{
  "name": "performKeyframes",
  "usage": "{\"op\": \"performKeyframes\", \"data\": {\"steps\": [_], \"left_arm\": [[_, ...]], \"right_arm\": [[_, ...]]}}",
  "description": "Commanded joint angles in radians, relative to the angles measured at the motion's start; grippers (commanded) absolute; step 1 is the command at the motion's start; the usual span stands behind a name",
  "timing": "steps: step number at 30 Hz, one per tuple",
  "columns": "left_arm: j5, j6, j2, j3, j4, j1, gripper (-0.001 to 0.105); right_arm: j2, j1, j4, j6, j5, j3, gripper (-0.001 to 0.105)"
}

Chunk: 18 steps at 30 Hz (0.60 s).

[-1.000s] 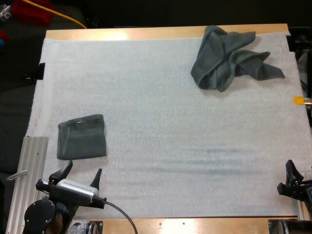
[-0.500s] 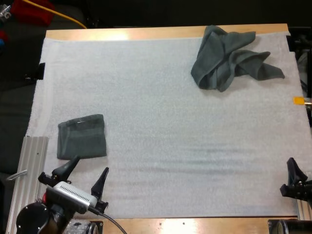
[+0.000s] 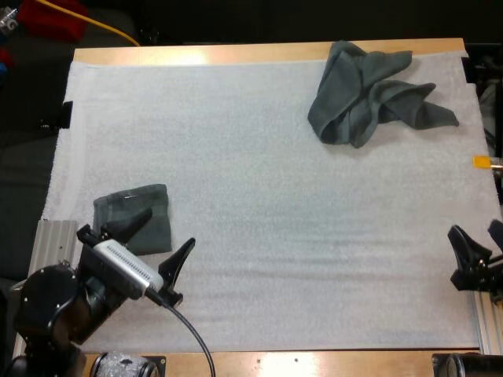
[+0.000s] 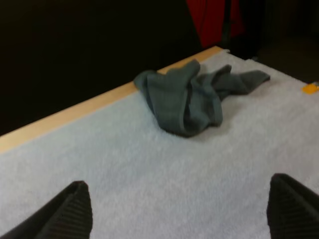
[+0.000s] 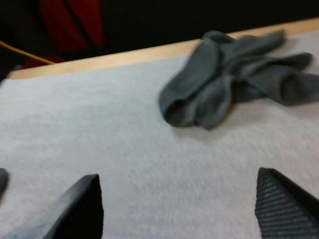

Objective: Pick towel from pile, fold and stack

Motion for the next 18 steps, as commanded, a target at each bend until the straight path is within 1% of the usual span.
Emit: {"op": "performKeyframes", "data": {"steps": [1,6,12,18], "left_arm": [[0.007,-0.008,0.009,-0.015,-0.032,-0.012,0.069],[0.007,-0.008,0.047,-0.038,-0.045,-0.038,0.069],[0.007,-0.008,0.058,-0.039,-0.049,-0.041,0.069],[0.007,-0.008,0.058,-0.039,-0.049,-0.041,0.069]], "right_arm": [[0.021,-0.006,-0.029,-0.006,-0.029,-0.014,0.063],[0.122,-0.006,-0.102,0.001,-0.029,-0.024,0.063],[0.272,-0.006,-0.225,0.076,-0.029,-0.024,0.063],[0.461,-0.002,-0.350,0.170,-0.029,-0.041,0.063]]}}
